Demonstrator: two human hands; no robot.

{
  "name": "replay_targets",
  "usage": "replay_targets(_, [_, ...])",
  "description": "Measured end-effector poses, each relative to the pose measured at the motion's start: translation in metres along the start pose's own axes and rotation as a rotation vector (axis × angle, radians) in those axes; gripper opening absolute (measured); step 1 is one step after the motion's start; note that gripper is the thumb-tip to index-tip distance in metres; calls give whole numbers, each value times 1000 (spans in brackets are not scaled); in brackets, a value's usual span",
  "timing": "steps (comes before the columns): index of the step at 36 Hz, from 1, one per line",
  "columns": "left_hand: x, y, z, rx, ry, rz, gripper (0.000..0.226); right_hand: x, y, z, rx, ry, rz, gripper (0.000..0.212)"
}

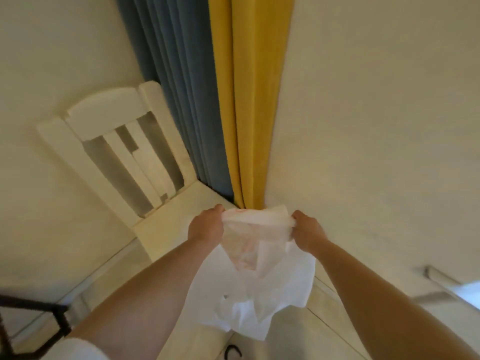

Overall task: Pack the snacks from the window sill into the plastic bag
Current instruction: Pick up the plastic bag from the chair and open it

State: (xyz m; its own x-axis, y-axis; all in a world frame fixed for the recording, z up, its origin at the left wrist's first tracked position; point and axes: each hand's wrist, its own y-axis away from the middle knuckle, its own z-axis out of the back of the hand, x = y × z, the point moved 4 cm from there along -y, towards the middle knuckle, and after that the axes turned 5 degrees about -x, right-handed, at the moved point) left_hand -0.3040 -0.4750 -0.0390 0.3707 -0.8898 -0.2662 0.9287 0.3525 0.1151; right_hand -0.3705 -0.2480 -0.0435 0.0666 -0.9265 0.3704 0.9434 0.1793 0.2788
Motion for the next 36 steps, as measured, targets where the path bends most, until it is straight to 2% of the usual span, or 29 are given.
replay_targets(4, [-53,18,-17,46,72,-129,27,-57,34,18,-73,-40,-107,32])
replay_targets(12, [-176,78,-57,167,95,-404,17,-194,126,54,-179,-53,-248,20])
replay_targets(15, [-226,113,-74,203,100,-504,26,-246,171,69,-221,-91,-277,38])
replay_targets(17, [-260,137,-86,251,85,-577,43,-279,201,79,-214,-89,-303,55])
replay_targets(19, [-294,159,-96,279,2,-656,61,-314,230,86,-180,-48,-327,62])
replay_targets(22, [-344,192,-105,249,-131,-784,61,-364,269,97,-178,45,-383,51])
replay_targets(27, [-417,235,-106,109,-63,-903,26,-430,317,119,-243,206,-442,28])
replay_targets(31, [-468,256,-100,34,-6,-951,22,-468,344,143,-381,94,-520,23])
replay_targets(36, [-531,267,-95,-22,-10,-1035,20,-510,361,170,-432,18,-646,14])
